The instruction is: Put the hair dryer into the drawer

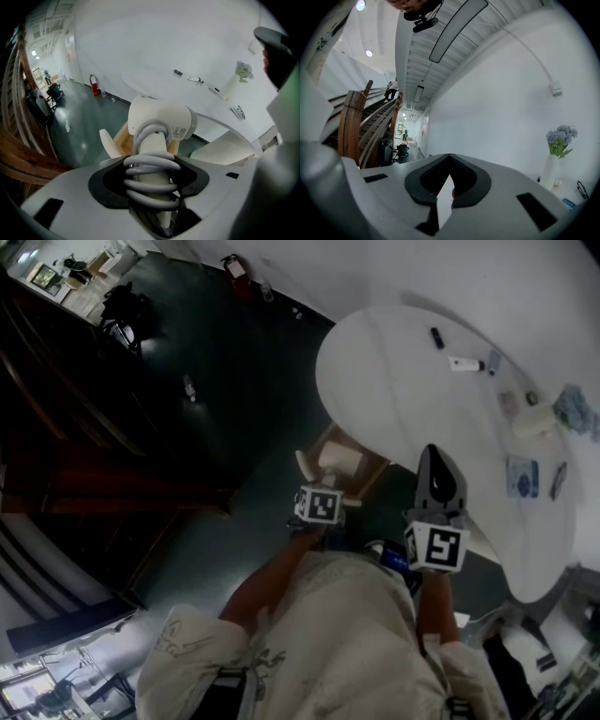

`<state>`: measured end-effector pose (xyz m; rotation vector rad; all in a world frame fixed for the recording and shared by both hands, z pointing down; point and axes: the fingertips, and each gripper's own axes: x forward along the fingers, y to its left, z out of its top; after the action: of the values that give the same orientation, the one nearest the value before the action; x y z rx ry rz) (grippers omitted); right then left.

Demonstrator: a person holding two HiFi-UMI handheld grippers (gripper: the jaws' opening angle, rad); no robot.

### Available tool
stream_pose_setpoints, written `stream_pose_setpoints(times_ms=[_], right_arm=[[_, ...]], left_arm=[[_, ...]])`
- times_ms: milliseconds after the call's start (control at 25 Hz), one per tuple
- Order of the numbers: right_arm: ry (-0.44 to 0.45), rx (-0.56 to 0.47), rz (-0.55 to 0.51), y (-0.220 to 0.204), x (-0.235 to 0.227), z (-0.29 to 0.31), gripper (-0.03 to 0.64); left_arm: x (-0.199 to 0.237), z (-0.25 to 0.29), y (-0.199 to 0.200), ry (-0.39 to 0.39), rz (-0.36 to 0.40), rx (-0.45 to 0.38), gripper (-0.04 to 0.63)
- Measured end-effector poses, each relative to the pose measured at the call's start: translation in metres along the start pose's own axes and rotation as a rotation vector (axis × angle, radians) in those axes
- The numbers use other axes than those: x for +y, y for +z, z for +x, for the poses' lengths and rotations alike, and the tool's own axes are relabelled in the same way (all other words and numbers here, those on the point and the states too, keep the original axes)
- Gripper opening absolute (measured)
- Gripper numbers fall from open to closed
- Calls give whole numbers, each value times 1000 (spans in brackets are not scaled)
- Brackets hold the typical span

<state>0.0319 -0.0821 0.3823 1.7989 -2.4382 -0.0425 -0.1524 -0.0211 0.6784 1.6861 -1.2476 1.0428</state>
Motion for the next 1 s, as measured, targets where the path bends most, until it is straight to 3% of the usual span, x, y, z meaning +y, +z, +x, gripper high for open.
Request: stream_pose_setpoints(times_ms=[360,560,1000], right_arm=[[-31,18,-3,-4,-10,0,3],[-40,28,-6,-6,-11,2,3],[-69,49,-31,-5,-13,2,3]], left_arm=[[6,37,9,14,40,47,259],[-4,54,16,-25,40,71,259],[-8,86,31,-36,73,116,260]])
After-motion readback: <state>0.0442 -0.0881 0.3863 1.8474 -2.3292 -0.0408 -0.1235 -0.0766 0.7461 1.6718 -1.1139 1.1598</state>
